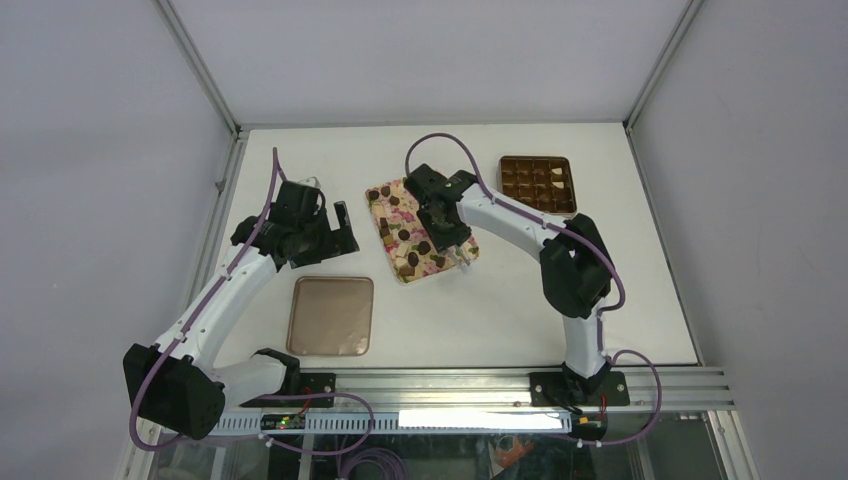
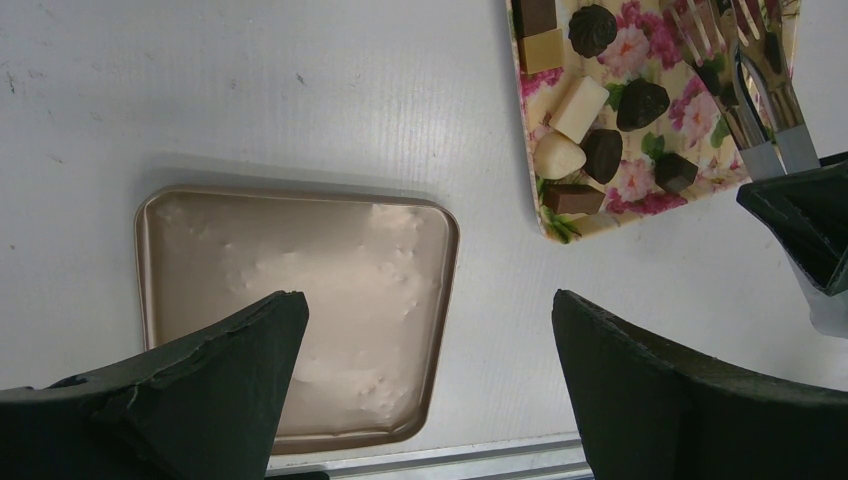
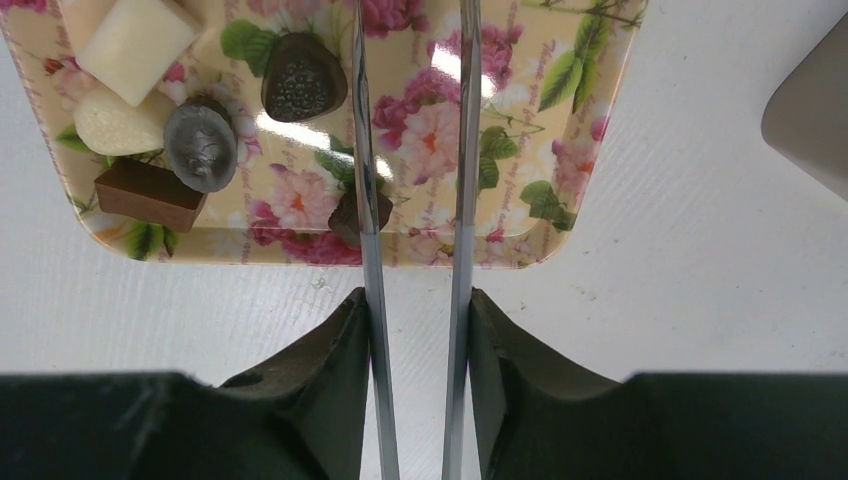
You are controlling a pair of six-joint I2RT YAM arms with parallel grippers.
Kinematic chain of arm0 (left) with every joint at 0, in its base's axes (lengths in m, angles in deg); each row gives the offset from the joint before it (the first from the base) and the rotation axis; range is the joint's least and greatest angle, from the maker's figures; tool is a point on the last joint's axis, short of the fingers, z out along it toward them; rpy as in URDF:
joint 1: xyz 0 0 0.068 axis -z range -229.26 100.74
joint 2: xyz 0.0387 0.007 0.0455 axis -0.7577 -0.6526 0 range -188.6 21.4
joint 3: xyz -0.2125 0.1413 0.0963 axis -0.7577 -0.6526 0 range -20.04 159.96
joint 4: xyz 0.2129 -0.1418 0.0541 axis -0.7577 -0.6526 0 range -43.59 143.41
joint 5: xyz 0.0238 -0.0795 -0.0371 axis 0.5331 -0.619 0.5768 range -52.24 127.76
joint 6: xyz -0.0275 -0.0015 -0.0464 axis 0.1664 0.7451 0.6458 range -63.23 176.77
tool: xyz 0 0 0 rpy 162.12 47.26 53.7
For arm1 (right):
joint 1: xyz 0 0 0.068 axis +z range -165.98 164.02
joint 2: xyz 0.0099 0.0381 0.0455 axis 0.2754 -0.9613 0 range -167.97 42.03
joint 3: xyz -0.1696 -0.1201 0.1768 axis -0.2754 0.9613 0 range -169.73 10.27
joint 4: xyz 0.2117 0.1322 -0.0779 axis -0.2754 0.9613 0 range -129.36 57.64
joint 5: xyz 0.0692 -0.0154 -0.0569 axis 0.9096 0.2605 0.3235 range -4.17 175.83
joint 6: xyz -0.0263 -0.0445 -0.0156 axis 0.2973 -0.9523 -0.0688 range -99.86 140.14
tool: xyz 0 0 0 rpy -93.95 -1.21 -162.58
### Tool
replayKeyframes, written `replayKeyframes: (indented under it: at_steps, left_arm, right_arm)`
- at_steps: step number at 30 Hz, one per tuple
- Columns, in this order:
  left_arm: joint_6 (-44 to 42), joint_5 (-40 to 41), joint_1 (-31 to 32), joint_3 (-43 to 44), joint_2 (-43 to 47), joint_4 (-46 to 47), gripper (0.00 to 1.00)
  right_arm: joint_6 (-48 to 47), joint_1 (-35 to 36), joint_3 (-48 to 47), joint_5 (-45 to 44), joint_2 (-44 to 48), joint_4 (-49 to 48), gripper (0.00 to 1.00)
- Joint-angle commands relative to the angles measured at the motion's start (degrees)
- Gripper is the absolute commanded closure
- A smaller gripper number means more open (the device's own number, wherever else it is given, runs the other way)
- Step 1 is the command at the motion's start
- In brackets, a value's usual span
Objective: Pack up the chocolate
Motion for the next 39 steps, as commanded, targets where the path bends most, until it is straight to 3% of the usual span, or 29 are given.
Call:
replayKeyframes:
  at_steps: [1,9,25,39]
  left_arm:
    - [-0.6,-0.04,-0.81,0.16,1.36,2.23,0.01]
    - [-0.69,0.03,-0.98,0.07,1.74,2.18,0.01]
    - [-0.24,-0.16,-0.99,0.2,1.88,1.87,0.01]
    - [-0.26,-0.14,-0.99,0.25,1.56,1.77,0.01]
  right_arm:
    - [-0.04,0.26,-3.46,-0.05,3.02,-0.15,1.0]
    - [1.01,-0.68,-6.45,-0.99,5.24,3.13,1.0]
    - [2.23,-7.38,-2.08,2.24,12.8,2.26,1.0]
    - [2.41,-29.81,8.43,2.97,22.01,3.1,1.0]
